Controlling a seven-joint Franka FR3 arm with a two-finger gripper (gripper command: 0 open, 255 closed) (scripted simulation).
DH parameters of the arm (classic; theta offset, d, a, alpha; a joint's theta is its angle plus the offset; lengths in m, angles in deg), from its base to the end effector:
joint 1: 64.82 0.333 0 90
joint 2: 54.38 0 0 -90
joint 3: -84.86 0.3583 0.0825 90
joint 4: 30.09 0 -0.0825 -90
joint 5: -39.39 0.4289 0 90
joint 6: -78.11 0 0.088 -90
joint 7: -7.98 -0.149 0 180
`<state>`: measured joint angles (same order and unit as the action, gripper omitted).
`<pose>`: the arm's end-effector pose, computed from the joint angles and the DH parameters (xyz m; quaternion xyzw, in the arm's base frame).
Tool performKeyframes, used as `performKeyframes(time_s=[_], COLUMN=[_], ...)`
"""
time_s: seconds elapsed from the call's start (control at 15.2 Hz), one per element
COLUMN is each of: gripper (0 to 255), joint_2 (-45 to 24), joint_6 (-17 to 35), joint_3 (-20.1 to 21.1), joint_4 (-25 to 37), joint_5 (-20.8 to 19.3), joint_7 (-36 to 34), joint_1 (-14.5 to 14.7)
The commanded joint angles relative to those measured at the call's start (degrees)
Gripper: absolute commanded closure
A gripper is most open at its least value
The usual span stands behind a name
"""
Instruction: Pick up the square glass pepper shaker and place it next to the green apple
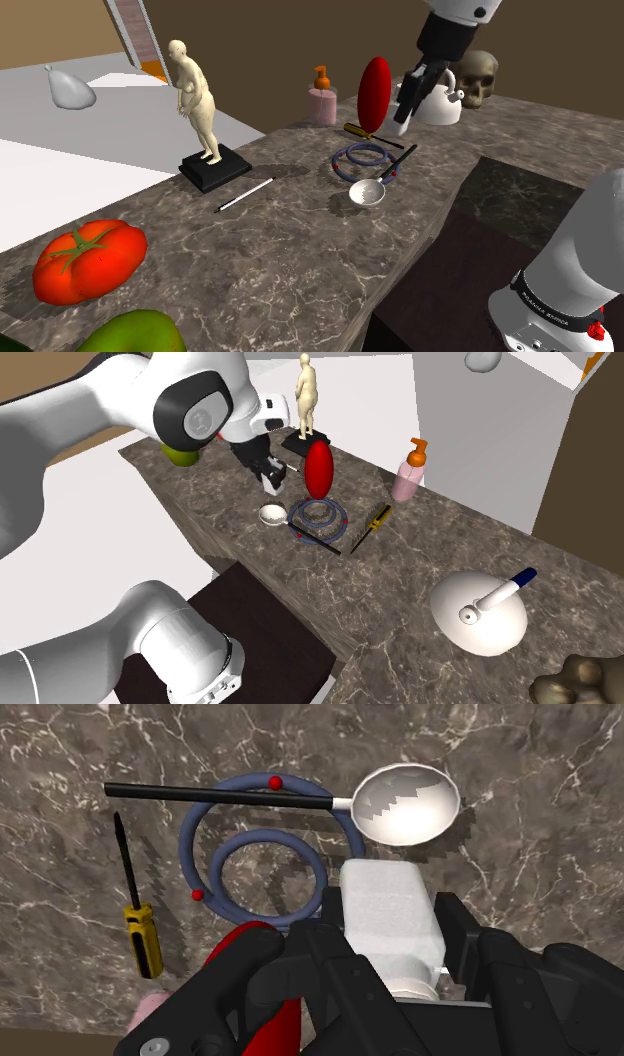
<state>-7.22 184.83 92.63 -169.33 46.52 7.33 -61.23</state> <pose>0.3387 0.0926 0.5787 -0.9898 -0.0672 -0.1238 0.0225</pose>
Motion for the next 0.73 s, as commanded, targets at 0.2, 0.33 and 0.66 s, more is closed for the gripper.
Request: performKeyframes(time_s=[0.2,0.33,0.66], gripper=[255,255,255], joint_2=[-5.21,-7.59,-14.39], joint_6=[1.58,2.31,3.87], joint_3=[6.35,9.00,15.70], joint_4=[4.27,6.23,12.20], joint_5=[2.16,2.72,2.91], joint_7=[-6.41,-9.06,-15.90], joint_1=[1.20,1.45,1.43])
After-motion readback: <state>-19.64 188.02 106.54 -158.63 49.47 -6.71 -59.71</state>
